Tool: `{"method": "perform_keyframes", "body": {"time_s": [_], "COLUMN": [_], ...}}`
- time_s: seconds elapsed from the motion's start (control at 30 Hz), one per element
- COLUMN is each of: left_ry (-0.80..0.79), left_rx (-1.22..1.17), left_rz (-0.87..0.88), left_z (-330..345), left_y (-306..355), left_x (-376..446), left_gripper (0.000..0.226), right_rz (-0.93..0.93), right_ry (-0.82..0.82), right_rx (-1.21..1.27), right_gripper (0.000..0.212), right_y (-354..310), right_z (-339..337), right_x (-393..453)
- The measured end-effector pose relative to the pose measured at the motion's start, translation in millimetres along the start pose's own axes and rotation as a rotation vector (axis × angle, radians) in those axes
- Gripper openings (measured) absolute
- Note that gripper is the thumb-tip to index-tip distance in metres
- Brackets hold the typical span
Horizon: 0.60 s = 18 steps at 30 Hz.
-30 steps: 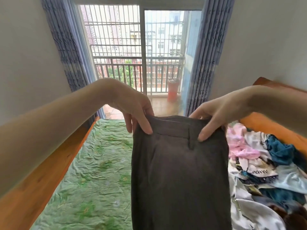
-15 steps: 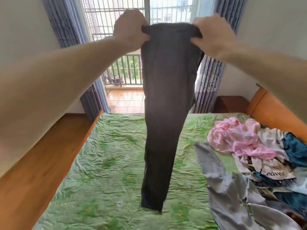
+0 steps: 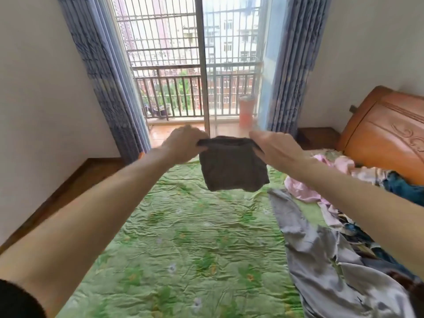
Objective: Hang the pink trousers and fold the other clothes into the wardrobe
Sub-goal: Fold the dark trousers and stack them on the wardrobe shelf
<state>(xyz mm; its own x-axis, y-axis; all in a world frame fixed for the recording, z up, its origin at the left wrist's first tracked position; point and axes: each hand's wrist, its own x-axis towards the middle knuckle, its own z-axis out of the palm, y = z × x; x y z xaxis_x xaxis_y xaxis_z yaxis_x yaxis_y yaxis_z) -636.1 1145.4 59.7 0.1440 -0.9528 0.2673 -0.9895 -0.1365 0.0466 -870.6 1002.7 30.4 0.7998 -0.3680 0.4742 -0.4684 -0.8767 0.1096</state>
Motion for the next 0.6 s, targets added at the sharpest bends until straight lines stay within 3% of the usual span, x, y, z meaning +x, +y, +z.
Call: {"method": "perform_keyframes", "body": {"time_s": [0.17, 0.33, 0.5, 0.6], "left_ry": [-0.174, -0.34, -0.53, -0.652], "left_rx": [-0.204, -0.297, -0.306, -0.246], "left_rz": [-0.103, -0.23, -0.183, -0.08], "left_z": [145.8, 271.5, 350.7, 390.3], "left_y": [12.5, 39.1, 65.7, 83.7], "left_x": [-117.8, -230.0, -310.4, -347.8], "left_gripper": [0.021, 0.021, 0.014, 0.012], "right_rz": [0.027, -0.015, 0.015, 0.041], "right_ry": [-0.309, -0.639, -0.749, -0.914], "right_rx": [0.161, 0.109, 0.119, 0.171], "right_gripper": [0.013, 0.033, 0.025, 0.056], "right_y": [-61.1, -126.9, -172.9, -191.0], "right_z": [99.3, 173.5, 218.5, 255.1], "right_x": [-127.1, -233.5, -327.0, -389.2]}}
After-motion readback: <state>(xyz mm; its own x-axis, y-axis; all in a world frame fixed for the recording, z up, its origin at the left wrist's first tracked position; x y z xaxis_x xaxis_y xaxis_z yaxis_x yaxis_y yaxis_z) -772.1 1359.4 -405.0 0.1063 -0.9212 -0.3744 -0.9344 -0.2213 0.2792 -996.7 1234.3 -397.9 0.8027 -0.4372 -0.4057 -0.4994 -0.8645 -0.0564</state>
